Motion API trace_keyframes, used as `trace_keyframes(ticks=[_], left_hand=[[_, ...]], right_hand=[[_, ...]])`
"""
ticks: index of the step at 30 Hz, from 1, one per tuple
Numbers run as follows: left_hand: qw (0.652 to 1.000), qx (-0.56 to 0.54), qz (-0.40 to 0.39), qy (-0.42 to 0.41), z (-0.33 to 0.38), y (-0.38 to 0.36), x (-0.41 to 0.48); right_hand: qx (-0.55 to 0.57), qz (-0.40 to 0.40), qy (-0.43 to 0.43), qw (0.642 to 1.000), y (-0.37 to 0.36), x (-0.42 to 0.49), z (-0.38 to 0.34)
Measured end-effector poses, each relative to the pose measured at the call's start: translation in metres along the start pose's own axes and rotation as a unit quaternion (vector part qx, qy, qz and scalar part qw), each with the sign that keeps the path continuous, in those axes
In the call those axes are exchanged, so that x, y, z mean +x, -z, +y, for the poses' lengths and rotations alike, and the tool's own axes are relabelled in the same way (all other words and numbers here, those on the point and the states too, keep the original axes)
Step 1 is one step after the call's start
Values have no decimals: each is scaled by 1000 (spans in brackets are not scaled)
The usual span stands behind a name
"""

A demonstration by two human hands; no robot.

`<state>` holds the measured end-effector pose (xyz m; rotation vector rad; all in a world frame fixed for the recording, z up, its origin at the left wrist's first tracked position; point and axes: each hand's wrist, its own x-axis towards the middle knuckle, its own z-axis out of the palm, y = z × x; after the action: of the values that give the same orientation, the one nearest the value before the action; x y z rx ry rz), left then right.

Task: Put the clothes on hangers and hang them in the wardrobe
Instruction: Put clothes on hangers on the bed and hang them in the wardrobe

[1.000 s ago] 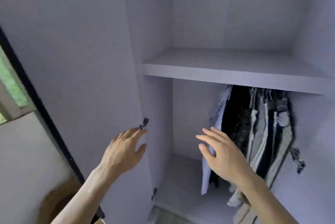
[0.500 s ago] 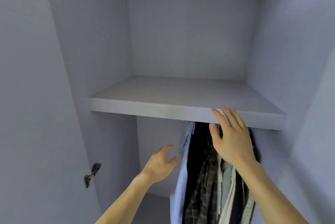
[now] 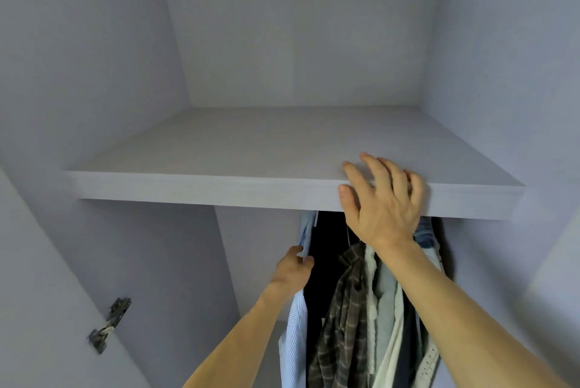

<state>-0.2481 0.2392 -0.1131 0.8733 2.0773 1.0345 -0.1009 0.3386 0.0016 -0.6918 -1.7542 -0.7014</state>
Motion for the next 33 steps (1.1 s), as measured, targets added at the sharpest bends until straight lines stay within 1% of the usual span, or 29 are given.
trace_keyframes(ticks=[3, 7, 9, 11, 15, 19, 22, 26, 29, 33], left_hand=[[1000, -5, -5, 15, 7, -15, 13], [1000, 17, -23, -10, 19, -29, 18], [1000, 2, -21, -14, 23, -33, 18], [1000, -10, 3, -9, 26, -34, 16], [994, -48, 95, -3, 27, -25, 16], [986, -46, 148, -66, 28, -5, 7], [976, -51, 193, -90, 28, 9, 0], [968, -71, 212, -113, 27, 22, -12], [966, -71, 214, -127, 21, 26, -26], [967, -60, 209, -133, -2, 26, -50]], right_hand=[[-8, 25, 3, 1000, -3, 0, 1], [-16, 34, -2, 999, -4, 0, 1], [-16, 32, -3, 999, -4, 0, 1], [-15, 30, -5, 999, -4, 0, 0], [-12, 32, -7, 999, -4, 1, 0], [-11, 33, -1, 999, -5, 1, 0], [-11, 29, 1, 1000, -5, 1, 0], [-3, 18, -4, 1000, -4, 0, 0], [2, -5, -9, 1000, -1, 0, 0], [9, -39, -55, 998, 7, -1, -7]])
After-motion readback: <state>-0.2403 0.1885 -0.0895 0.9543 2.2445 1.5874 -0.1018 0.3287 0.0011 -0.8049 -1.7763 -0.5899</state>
